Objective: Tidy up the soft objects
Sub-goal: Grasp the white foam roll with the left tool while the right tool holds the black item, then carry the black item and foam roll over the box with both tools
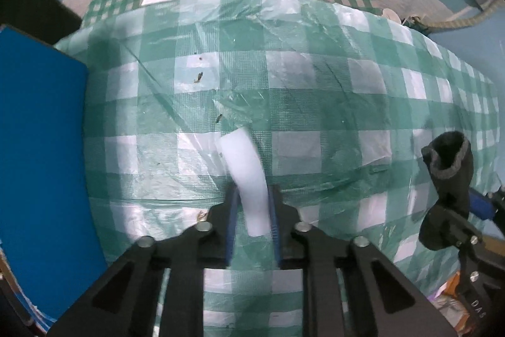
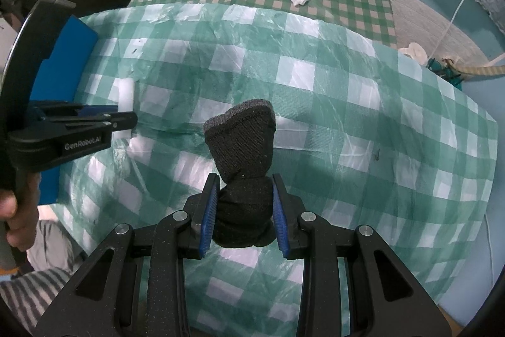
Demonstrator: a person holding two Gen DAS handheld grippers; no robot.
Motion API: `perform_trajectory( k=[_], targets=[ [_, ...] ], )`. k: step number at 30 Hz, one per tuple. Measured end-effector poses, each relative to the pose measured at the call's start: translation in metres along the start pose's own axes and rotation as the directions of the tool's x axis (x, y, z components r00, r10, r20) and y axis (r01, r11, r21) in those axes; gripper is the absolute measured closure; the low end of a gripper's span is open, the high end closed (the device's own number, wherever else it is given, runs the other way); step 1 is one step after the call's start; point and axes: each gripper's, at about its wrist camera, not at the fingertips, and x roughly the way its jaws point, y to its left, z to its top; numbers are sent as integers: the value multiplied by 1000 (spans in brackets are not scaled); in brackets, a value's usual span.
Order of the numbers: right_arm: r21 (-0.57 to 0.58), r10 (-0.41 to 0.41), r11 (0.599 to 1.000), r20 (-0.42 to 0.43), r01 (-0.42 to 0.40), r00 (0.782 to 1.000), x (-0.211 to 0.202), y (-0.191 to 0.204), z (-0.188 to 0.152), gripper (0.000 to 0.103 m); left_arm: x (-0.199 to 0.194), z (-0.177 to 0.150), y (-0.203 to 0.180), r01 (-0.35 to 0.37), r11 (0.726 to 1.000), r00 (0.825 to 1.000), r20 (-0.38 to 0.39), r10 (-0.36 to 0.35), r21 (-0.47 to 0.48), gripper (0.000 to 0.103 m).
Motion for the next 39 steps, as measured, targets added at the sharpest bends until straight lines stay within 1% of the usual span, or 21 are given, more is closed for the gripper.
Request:
perform_trajectory(
  k=[5, 9, 15, 19, 26, 31, 39],
  targets=[
    [1, 4, 1000, 12, -4, 1000, -7, 2, 2, 72, -15, -8, 3, 8, 1000, 999, 38, -9, 22, 89],
    [0, 3, 1000, 28, -3, 1000, -16, 5, 5, 72, -30, -18, 10, 35, 999, 997, 64, -36, 24, 90],
    [-10, 5, 1000, 52, -4, 999, -31, 13, 9, 72, -52, -33, 25, 82, 997, 993, 82, -83, 14, 90],
    [-11, 6, 1000, 56, -6, 998, -39, 18, 9, 72, -67, -43, 33, 80, 996, 991, 101, -83, 25, 90],
    [-36, 5, 999, 78, -3, 997, -56, 34, 9, 72, -92, -60, 42, 56, 997, 988, 139, -63, 53, 90],
    [-73, 14, 997, 108, -6, 994, -72, 50, 11, 72, -112, -68, 54, 63, 998, 983, 171, -67, 25, 90],
    [-114, 38, 993, 144, -22, 989, -96, 83, 19, 72, -144, -83, 79, 24, 1000, 973, 231, -23, 1, 90]
  ],
)
